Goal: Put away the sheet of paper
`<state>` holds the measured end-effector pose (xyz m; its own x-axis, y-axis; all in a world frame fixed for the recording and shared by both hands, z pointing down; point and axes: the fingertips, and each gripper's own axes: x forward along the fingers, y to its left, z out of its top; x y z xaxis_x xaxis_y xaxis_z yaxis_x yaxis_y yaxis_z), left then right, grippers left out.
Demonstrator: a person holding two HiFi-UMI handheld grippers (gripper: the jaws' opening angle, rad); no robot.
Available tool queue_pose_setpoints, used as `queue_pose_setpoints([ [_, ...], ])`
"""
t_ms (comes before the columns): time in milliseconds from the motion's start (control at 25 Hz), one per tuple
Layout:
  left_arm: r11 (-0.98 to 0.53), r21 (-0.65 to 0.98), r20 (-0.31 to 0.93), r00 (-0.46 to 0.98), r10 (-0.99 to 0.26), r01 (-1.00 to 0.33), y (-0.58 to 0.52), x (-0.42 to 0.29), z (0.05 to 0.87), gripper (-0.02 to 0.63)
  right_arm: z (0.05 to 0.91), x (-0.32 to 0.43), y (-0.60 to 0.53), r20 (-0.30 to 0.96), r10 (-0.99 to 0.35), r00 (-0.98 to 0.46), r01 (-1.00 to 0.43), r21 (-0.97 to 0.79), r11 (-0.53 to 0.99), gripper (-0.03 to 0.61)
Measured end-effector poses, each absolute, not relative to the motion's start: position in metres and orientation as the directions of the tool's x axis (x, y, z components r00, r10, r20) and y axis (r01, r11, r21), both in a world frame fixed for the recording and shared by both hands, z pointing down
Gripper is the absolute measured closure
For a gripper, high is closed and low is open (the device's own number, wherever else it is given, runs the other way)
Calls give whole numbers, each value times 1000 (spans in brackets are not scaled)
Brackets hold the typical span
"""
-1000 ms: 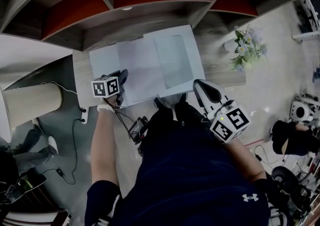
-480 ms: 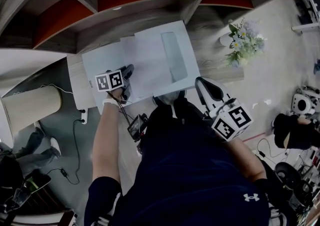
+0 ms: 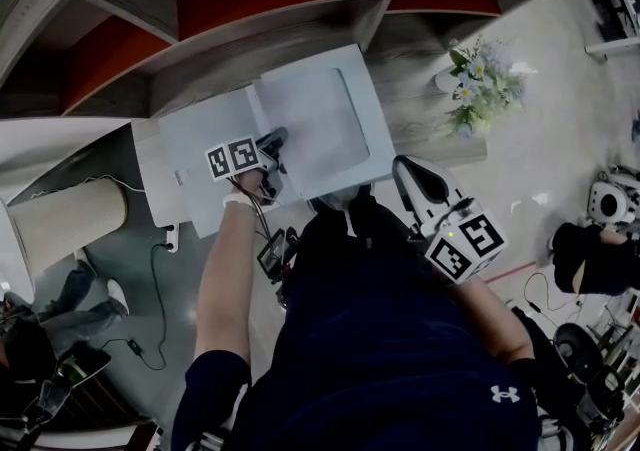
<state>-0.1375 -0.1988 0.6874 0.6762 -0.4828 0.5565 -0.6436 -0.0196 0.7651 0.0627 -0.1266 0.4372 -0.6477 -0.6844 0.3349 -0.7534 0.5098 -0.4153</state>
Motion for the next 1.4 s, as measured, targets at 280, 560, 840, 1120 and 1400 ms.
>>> queue_pose_setpoints([
  [280, 25, 803, 533, 698, -479, -596, -203, -115, 694, 597, 439, 75, -128, 344, -691, -636, -762, -420, 493, 572],
  [560, 47, 772, 580, 672, -461, -634, -205, -100, 702, 597, 440, 80, -129, 347, -694, -631, -766, -421, 486, 572],
  [840, -31, 653, 677, 601, -425, -757, -210, -91, 700, 597, 439, 79, -130, 345, -693, -632, -765, -421, 488, 572],
  [1120, -55, 655, 674, 616, -409, -754, -210, -85, 700, 539, 439, 76, -131, 346, -690, -635, -762, -425, 489, 572],
  [1400, -30, 647, 688, 600, -409, -762, -206, -95, 704, 391, 440, 72, -134, 342, -685, -643, -756, -429, 494, 572],
])
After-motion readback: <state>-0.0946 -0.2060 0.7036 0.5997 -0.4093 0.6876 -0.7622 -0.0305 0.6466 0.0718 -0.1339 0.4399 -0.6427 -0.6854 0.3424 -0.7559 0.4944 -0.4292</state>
